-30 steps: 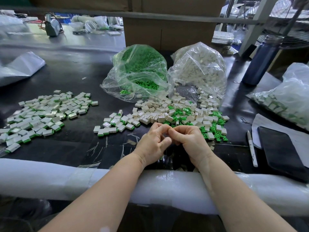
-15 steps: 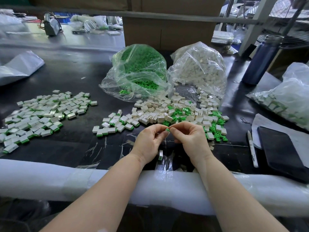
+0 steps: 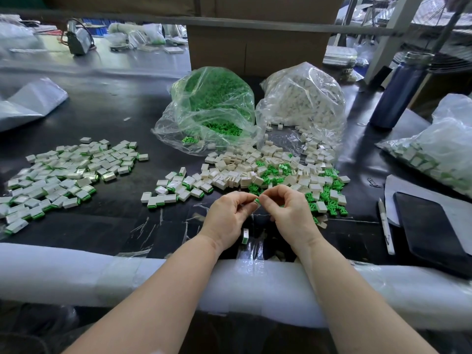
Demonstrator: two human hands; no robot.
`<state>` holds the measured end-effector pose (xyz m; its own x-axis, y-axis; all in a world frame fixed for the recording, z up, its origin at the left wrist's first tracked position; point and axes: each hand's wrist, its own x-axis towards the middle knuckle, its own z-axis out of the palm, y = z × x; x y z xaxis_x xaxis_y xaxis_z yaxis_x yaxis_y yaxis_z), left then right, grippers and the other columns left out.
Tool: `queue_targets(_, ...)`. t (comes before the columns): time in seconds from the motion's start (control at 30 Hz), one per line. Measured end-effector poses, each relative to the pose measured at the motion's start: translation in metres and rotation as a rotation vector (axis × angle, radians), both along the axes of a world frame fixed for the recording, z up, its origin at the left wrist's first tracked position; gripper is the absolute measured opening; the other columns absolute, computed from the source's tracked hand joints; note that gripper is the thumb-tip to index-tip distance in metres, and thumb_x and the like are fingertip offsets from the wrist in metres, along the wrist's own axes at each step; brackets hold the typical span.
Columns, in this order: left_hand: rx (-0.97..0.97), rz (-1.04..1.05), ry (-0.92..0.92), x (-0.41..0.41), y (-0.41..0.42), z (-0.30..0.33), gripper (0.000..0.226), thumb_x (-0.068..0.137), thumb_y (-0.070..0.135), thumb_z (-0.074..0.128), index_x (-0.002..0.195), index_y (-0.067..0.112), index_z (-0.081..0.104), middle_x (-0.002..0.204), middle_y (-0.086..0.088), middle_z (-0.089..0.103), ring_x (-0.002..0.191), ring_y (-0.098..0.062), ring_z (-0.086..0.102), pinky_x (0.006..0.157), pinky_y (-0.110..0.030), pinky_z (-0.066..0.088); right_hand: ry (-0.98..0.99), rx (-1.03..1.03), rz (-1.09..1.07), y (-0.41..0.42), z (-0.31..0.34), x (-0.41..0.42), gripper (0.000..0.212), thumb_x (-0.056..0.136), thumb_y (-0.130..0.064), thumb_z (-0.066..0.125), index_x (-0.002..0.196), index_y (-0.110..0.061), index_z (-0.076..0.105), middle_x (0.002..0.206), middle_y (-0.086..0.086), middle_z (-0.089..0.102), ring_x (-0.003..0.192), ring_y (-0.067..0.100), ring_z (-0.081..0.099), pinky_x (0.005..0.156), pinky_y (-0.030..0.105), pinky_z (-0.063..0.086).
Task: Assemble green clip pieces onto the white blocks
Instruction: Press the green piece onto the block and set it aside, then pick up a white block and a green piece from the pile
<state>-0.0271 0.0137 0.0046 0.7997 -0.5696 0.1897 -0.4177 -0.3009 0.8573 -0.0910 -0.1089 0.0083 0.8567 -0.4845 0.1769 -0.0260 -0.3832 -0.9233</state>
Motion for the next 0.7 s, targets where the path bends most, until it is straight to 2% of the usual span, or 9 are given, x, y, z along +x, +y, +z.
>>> queue_targets(0.1,0.012,0.002,0.0,-0.0007,0.0009,0.0009,0.021,0.089,0.018,0.061,0.109,0.012,0.067,0.096,0.003,0.067,0.091,-0.008,0.06,0.081,-0.008,0.044,0.001,0.006,0.012,0.0009,0.0018,-0.0005,0.002,0.085,-0.012,0.066,0.084,-0.011,0.066,0.077,0.004,0.066,0.069,0.013,0.059,0.062,0.02,0.046)
queue_targets(0.3,-0.01,-0.013,0.044,-0.0031,0.0008,0.004,0.019,0.088,0.016,0.063,0.105,0.014,0.069,0.093,0.002,0.069,0.087,-0.009,0.063,0.085,-0.02,0.049,0.066,-0.044,0.022,0.0018,0.0017,-0.001,0.012,0.09,-0.013,0.06,0.078,-0.017,0.059,0.075,0.001,0.06,0.071,0.014,0.055,0.067,0.025,0.046)
queue_targets(0.4,-0.035,0.0,0.062,-0.0038,0.0004,0.0049,0.017,0.087,0.016,0.064,0.103,0.014,0.069,0.091,0.002,0.069,0.085,-0.011,0.063,0.085,-0.022,0.05,0.074,-0.01,0.03,0.0041,0.0018,-0.0001,0.019,0.093,-0.012,0.054,0.075,-0.02,0.054,0.075,-0.001,0.056,0.071,0.014,0.052,0.065,0.023,0.043)
queue_targets(0.5,-0.037,0.013,0.059,-0.0037,-0.0001,0.005,0.017,0.087,0.016,0.064,0.102,0.014,0.069,0.09,0.001,0.069,0.086,-0.013,0.064,0.083,-0.023,0.051,0.059,0.0,0.03,0.0039,0.003,-0.0011,0.014,0.092,-0.012,0.055,0.079,-0.017,0.057,0.076,-0.001,0.058,0.071,0.013,0.053,0.066,0.023,0.044)
queue_targets(0.6,-0.074,0.101,0.029,-0.0021,0.0006,0.0042,0.018,0.089,0.013,0.061,0.106,0.015,0.067,0.081,0.007,0.064,0.074,-0.01,0.061,0.076,-0.022,0.053,0.019,-0.011,-0.028,0.0021,0.0038,-0.0018,0.008,0.091,-0.012,0.058,0.084,-0.015,0.061,0.081,0.001,0.061,0.075,0.014,0.056,0.069,0.025,0.048)
queue_targets(0.7,-0.149,0.28,0.012,0.0018,0.0025,0.0031,0.021,0.09,0.007,0.057,0.105,0.017,0.067,0.084,0.003,0.062,0.066,-0.007,0.059,0.069,-0.013,0.052,-0.021,-0.058,-0.135,-0.0002,0.0046,-0.0027,0.008,0.089,-0.012,0.061,0.081,-0.016,0.061,0.079,-0.001,0.061,0.075,0.011,0.055,0.067,0.013,0.044)
